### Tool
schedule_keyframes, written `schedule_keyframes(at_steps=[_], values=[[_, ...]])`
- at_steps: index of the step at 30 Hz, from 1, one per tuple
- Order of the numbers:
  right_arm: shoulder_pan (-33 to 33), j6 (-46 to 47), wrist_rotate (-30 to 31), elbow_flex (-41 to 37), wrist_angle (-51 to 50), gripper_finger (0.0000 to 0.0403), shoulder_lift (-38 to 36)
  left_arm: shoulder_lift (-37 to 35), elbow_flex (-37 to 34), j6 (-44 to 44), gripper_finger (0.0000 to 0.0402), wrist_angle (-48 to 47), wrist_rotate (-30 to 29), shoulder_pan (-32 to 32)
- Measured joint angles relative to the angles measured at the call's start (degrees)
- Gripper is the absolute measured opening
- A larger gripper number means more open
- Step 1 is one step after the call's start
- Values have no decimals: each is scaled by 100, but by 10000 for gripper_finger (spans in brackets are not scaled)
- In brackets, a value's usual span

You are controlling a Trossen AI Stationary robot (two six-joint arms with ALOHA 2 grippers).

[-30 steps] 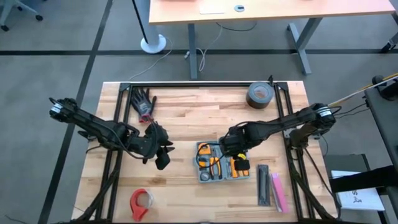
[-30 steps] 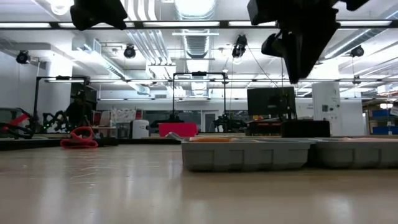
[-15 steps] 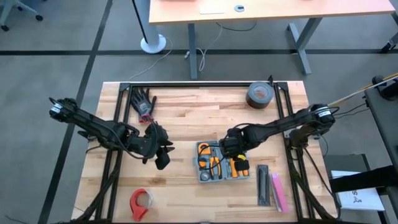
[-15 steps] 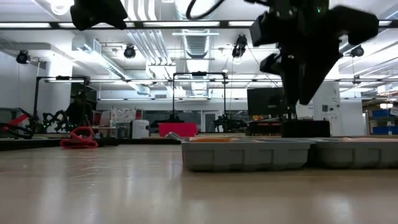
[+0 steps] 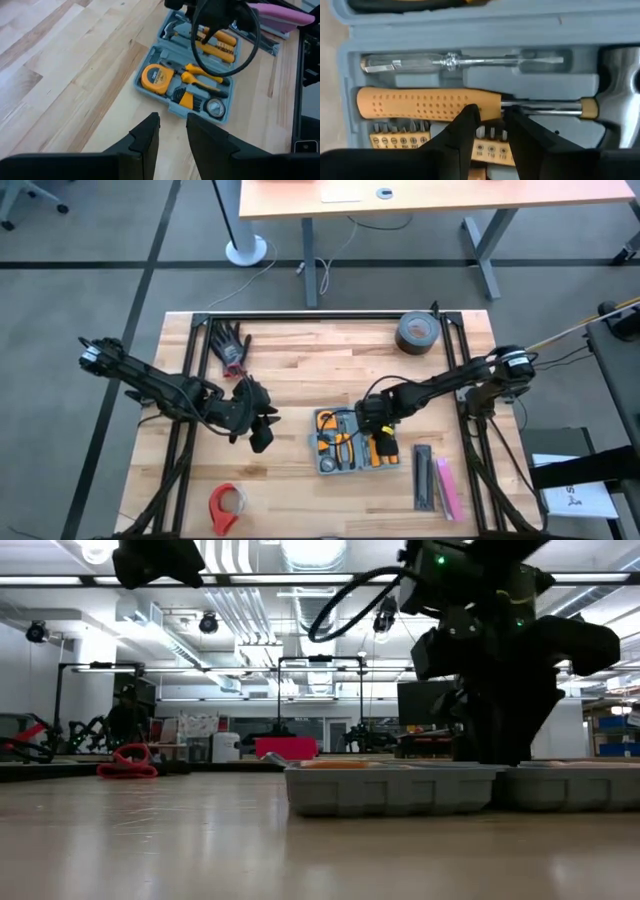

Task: Prefit tool cases
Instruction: Adjust the tools in the gray tool box, then close the gray tool box

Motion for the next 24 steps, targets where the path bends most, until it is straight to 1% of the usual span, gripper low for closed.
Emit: schedule_keyframes(at_steps=[2, 6, 9, 12, 15, 18, 24], values=[[1, -20, 59, 235, -313, 94, -77, 0, 0, 4, 105, -24, 0, 1], [2, -104, 427, 800, -833, 92, -168, 0, 0, -2, 105, -6, 0, -7], [0, -210, 529, 1171, -1243, 94, -179, 0, -2, -61, 105, -5, 0, -31], [2, -234, 517, 1302, -1252, 98, -179, 9, -9, -124, 105, -2, -1, -63], [2, -229, 517, 1275, -1389, 102, -183, 86, -13, -153, 105, 9, 0, -101], [0, -127, 514, 1074, -1616, 105, -174, 217, -15, -153, 105, 58, 0, -112], [4, 385, 505, 513, -2548, 98, -269, 574, -17, -134, 105, 175, 0, -111]])
